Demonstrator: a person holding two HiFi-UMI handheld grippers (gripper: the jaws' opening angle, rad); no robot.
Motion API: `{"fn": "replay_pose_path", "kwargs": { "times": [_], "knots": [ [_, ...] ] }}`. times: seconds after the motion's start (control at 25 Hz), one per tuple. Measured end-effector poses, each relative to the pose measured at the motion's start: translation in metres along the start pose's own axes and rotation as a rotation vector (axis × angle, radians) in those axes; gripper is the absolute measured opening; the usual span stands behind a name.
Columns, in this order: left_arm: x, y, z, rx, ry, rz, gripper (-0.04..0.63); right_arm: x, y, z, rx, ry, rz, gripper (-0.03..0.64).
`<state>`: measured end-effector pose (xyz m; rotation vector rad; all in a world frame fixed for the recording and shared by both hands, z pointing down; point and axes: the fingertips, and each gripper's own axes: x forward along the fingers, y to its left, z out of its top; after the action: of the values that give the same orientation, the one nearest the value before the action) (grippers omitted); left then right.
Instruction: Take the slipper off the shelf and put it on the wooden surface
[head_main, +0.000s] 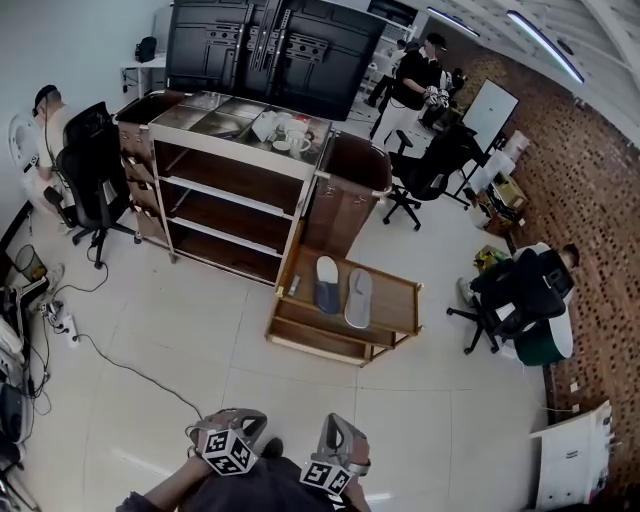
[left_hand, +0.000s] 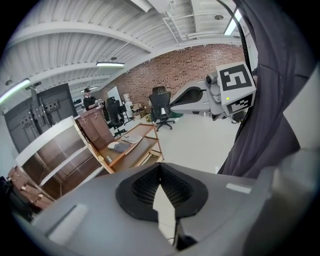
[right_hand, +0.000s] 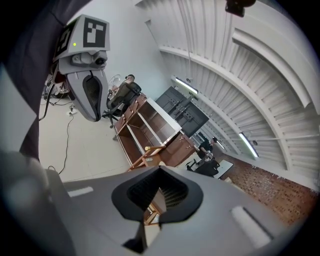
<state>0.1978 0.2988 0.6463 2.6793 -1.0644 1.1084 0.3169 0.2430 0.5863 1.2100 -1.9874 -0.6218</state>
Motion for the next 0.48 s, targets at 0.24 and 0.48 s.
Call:
{"fn": "replay_pose_path", "kwargs": {
  "times": [0.24, 0.48],
  "knots": [
    [-0.006, 0.021, -0.012, 0.008, 0.023, 0.021, 0.015, 0.006, 0.000, 0.005, -0.011, -0.004, 0.015, 0.000],
    [-0.007, 0.034, -0.014, -0.008, 0.024, 0.032, 0.015, 0.015, 0.000, 0.012, -0.015, -0.005, 0.024, 0.000]
  ]
}}
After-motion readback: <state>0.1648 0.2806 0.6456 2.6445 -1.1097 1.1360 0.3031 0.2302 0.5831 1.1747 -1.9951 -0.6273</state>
